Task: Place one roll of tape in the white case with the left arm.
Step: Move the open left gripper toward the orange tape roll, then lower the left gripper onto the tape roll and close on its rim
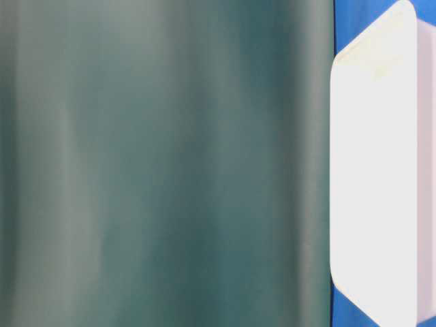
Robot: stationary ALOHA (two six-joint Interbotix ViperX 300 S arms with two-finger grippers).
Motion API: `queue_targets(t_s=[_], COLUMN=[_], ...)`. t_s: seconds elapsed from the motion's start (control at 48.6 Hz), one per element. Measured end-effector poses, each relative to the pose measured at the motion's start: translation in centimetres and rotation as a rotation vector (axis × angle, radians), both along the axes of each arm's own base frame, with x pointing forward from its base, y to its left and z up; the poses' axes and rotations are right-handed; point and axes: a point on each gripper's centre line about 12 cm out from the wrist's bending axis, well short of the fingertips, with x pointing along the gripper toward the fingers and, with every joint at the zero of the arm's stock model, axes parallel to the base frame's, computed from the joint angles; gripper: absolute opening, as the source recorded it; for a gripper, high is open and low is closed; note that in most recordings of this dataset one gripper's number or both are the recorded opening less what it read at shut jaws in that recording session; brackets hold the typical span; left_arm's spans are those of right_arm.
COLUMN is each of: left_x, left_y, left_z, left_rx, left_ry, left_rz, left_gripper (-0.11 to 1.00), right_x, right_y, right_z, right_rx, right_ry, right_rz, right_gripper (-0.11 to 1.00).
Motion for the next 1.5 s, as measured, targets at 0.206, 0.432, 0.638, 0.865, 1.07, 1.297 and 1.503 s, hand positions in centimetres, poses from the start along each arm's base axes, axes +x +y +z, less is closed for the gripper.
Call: queue_targets(t_s=[0.206,0.432,0.638,0.865,1.07,1.297,1.503], left_x=[0.8,3.1,6.1,9.9,13.6,17.6,20.1], left_y=[-0.8,-2.4,-3.3,-5.3,-6.2,-6.9,-7.3], left_z=[-1.0,-1.9,-2.6,-3.3,-5.1,-8.5,-11.5], left_rx=[0.019,0.023,0.025,0.026,-0.039,-0.122,-0.099], left_ry=[0.052,0.093,0.123,0.180,0.298,0.573,0.806], left_rz=[-0.039,-0.109,-0.135,-0.182,-0.185,-0.144,-0.112], left_gripper=[0.00,0.00,0.02,0.61,0.85,0.84,0.84], right_x=[0.3,0.4,0.4,0.5,0.5,0.6,0.7], right_y=[-0.3,-0.4,-0.6,-0.7,-0.8,-0.8,-0.9], right_z=[0.0,-0.1,-0.4,-0.5,-0.6,-0.9,-1.2], right_rx=[-0.006,-0.004,0.000,0.000,0.000,-0.001,0.001], right_ry=[0.041,0.058,0.077,0.084,0.091,0.115,0.133], right_rz=[-0.016,-0.020,-0.028,-0.034,-0.039,-0.040,-0.042], right_gripper=[-0.11,-0.11,-0.11,-0.11,-0.11,-0.11,-0.11])
